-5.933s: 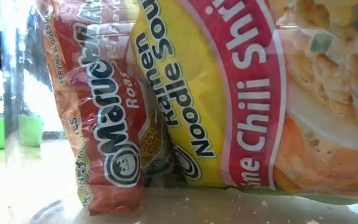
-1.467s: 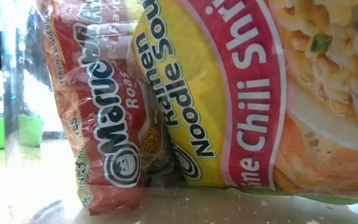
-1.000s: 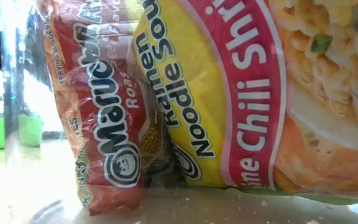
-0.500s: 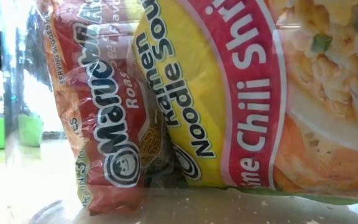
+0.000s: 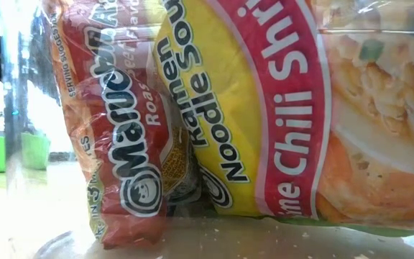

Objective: Pick & Place Food Item
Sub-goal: Put the golden seasoning bottle into the top transparent bin

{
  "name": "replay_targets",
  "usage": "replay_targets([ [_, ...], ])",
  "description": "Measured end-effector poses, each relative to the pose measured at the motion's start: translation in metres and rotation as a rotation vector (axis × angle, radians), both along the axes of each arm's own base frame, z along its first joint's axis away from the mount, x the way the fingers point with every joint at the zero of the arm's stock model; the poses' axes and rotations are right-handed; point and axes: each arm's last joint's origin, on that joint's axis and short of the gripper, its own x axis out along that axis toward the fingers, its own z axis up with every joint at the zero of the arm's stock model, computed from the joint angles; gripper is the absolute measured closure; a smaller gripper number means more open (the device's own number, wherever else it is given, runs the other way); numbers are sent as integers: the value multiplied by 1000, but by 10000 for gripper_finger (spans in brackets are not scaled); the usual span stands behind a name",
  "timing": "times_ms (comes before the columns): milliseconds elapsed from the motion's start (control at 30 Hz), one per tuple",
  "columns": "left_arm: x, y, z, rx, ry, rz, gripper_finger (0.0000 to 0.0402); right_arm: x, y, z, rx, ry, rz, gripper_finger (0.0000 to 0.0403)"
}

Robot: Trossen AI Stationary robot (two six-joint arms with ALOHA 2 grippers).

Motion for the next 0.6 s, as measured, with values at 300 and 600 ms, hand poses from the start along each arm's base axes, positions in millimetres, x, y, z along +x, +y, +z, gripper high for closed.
replay_targets([
  [300,0,0,0,0,0,0,402,-43,51,52,-17,65,89,145],
  [600,0,0,0,0,0,0,402,-81,103,43,14,153,85,99],
])
